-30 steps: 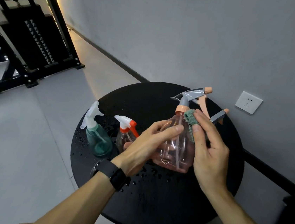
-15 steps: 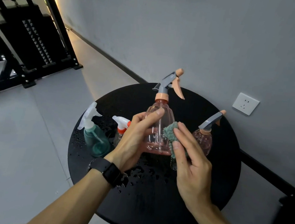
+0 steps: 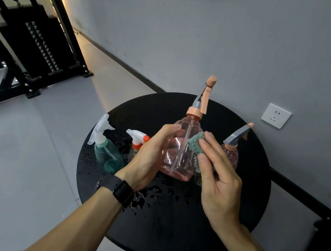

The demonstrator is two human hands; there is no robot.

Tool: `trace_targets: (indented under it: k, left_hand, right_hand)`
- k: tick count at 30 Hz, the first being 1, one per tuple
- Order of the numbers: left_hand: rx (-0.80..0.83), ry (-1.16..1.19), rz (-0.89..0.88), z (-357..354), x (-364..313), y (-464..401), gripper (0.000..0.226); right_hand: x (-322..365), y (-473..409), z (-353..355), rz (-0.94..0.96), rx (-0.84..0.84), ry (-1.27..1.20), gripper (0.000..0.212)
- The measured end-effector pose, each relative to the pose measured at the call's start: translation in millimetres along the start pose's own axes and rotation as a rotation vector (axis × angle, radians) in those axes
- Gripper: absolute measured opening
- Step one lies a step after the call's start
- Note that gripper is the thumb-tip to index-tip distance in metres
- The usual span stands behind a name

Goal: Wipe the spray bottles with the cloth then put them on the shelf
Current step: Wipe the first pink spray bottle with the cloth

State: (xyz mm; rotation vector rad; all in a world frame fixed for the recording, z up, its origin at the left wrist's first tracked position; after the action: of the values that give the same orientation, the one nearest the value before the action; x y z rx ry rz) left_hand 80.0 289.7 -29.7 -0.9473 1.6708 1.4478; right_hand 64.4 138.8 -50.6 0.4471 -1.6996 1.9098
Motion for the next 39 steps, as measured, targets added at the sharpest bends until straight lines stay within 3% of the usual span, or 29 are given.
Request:
trace_targets:
  k: [7, 11, 17, 22, 27, 31, 36, 39]
  left_hand:
    - [0.060, -0.115, 0.113, -9, 6, 3, 0.057]
    - [0.103, -0.139, 0.093, -11, 5, 2, 0.053]
    - [0.013, 0.045, 0.073, -7, 5, 0, 0.060]
    - [0.034, 0.172, -0.020, -8, -3, 2, 0.045]
    - [0.015, 0.283, -0.031, -4, -6, -4, 0.078]
    - [0.017, 0.350, -0.052, -4, -8, -4, 0.065]
    - [0.055, 0.179, -0.094, -6, -8, -2, 0.052]
    - [0.034, 0.060, -0.022, -8, -1, 0, 0.049]
  right_hand:
    - [-11, -14, 10, -0.062, -0.027, 0.004, 0.033]
    - [-12, -17, 12, -0.102, -0.033, -0.020, 0.033]
    - [-7, -13, 7, -0.096, -0.023, -0.021, 0.036]
    - [-4, -6, 6, -0.064, 0.010, -0.025, 0.035]
    - [2, 3, 4, -0.018, 0.030, -0.022, 0.037]
    - [4, 6, 4, 0.009, 0.035, -0.027, 0.036]
    - [-1, 0, 6, 0.025, 0.038, -0.008, 0.035]
    - [-5, -5, 9, 0.014, 0.015, 0.005, 0.035]
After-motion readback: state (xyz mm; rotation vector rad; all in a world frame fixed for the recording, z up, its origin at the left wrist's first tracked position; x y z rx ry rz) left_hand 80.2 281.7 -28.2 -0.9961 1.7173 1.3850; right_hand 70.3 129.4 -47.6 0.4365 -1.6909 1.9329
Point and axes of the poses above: each hand's wrist, its own y-axis away from the middle knuckle, its own z-axis out of the back of the hand, x = y × z, the point moved 3 cm from there along -y, towards the middle knuckle, and after that the axes turned 14 degrees about z, right-handed, at the moved point
